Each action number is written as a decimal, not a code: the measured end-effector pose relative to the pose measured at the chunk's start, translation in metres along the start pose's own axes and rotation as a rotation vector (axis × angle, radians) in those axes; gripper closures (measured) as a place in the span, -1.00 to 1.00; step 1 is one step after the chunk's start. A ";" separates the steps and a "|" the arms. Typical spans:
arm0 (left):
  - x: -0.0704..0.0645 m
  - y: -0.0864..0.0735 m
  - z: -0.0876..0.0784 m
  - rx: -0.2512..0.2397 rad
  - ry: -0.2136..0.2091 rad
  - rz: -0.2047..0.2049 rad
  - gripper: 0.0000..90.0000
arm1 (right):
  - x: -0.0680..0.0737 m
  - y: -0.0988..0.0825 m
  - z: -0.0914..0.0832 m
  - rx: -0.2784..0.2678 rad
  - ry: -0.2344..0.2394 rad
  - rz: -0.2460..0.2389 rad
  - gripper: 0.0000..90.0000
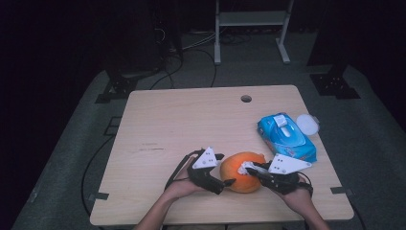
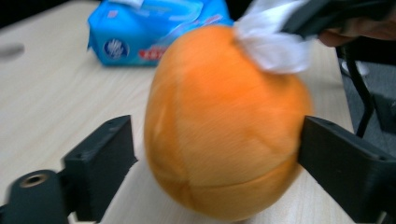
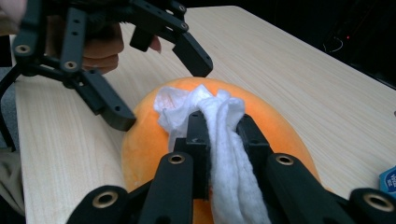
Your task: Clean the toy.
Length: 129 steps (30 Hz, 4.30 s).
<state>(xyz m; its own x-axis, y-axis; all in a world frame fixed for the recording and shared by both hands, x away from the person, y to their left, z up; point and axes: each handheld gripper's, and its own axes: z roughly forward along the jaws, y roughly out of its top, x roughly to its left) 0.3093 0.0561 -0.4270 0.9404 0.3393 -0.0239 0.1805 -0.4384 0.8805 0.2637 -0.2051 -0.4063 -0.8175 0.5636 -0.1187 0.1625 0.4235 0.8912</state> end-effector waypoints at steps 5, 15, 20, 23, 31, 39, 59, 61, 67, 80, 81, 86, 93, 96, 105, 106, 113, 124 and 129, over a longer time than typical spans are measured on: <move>-0.004 -0.004 0.004 -0.011 -0.012 0.006 -0.41 | 0.005 0.004 0.003 0.002 0.003 -0.007 0.72; -0.017 0.002 -0.002 0.000 -0.005 0.141 -0.17 | 0.023 0.018 0.008 -0.019 0.040 -0.071 0.72; -0.014 0.000 0.000 -0.004 -0.029 0.097 -0.32 | -0.001 0.006 -0.007 -0.021 -0.045 -0.002 0.72; -0.008 -0.002 0.003 -0.006 -0.043 0.018 -0.55 | -0.009 -0.001 -0.010 -0.014 -0.051 0.023 0.72; -0.009 0.001 -0.002 -0.018 0.032 0.078 -0.18 | 0.000 0.007 -0.004 -0.029 -0.034 0.015 0.72; -0.001 0.002 -0.010 -0.034 -0.016 0.020 -0.49 | 0.003 0.007 0.002 -0.019 -0.003 0.009 0.72; -0.019 0.004 -0.001 -0.055 -0.006 0.159 -0.29 | 0.004 0.011 -0.005 -0.024 -0.026 -0.001 0.72; -0.021 0.005 -0.001 -0.048 -0.006 0.175 -0.29 | 0.011 0.014 -0.001 -0.032 -0.006 -0.022 0.72; -0.016 0.003 -0.003 -0.046 0.007 0.152 -0.35 | 0.026 0.020 0.008 -0.021 0.051 -0.077 0.72; 0.009 -0.007 -0.005 -0.073 0.044 -0.117 -0.37 | 0.011 0.005 0.007 0.010 0.007 -0.035 0.71; 0.009 -0.007 -0.005 -0.071 0.046 -0.109 -0.41 | 0.015 0.007 0.008 0.023 -0.004 -0.059 0.71; 0.005 -0.008 -0.002 -0.059 -0.002 -0.063 -0.67 | 0.001 0.004 0.004 0.024 -0.067 -0.021 0.72; -0.011 -0.001 0.006 -0.041 0.074 0.050 -0.36 | 0.010 0.009 0.007 -0.015 -0.034 -0.005 0.72; -0.021 0.001 0.008 -0.020 0.073 0.143 -0.31 | 0.026 0.018 0.015 -0.017 0.048 -0.045 0.72; -0.020 -0.001 0.009 -0.015 0.061 0.130 -0.35 | 0.007 0.016 0.003 0.006 -0.087 -0.044 0.72; -0.018 0.000 0.009 -0.026 0.044 0.099 -0.43 | 0.003 0.015 0.001 0.009 -0.110 -0.038 0.72; -0.024 0.004 0.012 -0.058 0.066 0.085 -0.28 | 0.033 0.025 0.015 0.020 -0.039 -0.129 0.72; -0.017 0.001 0.011 -0.038 0.003 0.031 -0.55 | -0.002 0.008 -0.005 0.023 -0.126 -0.004 0.72; -0.028 0.003 0.012 -0.048 0.052 0.140 -0.32 | 0.023 0.023 0.009 0.002 -0.006 -0.031 0.71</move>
<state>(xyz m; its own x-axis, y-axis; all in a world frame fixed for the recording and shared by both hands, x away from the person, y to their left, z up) 0.2872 0.0356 -0.4289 0.9390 0.3205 0.1245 0.0332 -0.4449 0.8950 0.2533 -0.1762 -0.3919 -0.8187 0.5546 -0.1491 0.1384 0.4425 0.8860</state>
